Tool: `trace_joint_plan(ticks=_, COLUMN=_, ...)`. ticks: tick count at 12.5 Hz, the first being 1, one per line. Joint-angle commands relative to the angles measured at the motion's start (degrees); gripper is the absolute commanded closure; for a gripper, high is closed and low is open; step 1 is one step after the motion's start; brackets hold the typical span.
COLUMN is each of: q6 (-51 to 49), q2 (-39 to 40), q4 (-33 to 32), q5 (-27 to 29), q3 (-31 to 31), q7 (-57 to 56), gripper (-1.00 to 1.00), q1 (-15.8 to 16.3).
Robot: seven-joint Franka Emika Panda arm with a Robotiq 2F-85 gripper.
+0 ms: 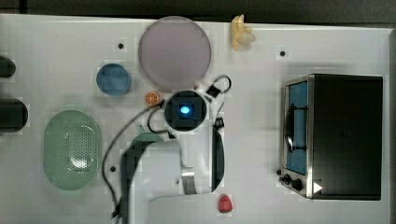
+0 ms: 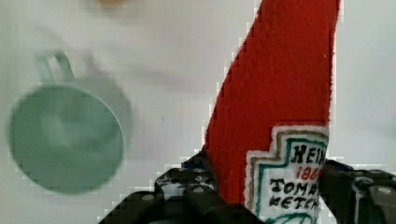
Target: Pick Ketchup from the table and place it in strainer.
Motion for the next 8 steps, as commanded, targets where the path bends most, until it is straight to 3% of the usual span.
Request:
trace_joint_plan(ticks=1, q6=-4.9, q2=-3.1, q4=4.9, q5=1.4, q3=5.0, q7=7.1, gripper=-0.25, q1=2.5)
trace_joint_plan(ticks=5, q6=-7.6, q2=-3.2, q4=7.3, q5=7.2, q3=13.5, q7=22.9, gripper=-0.25, q1=4.4)
trace_joint_plan(ticks=8, q6=-6.0, q2=-0.9, q4=7.6, q5=7.7, q3=20.4, q7=33.8, gripper=-0.25, q1=5.6)
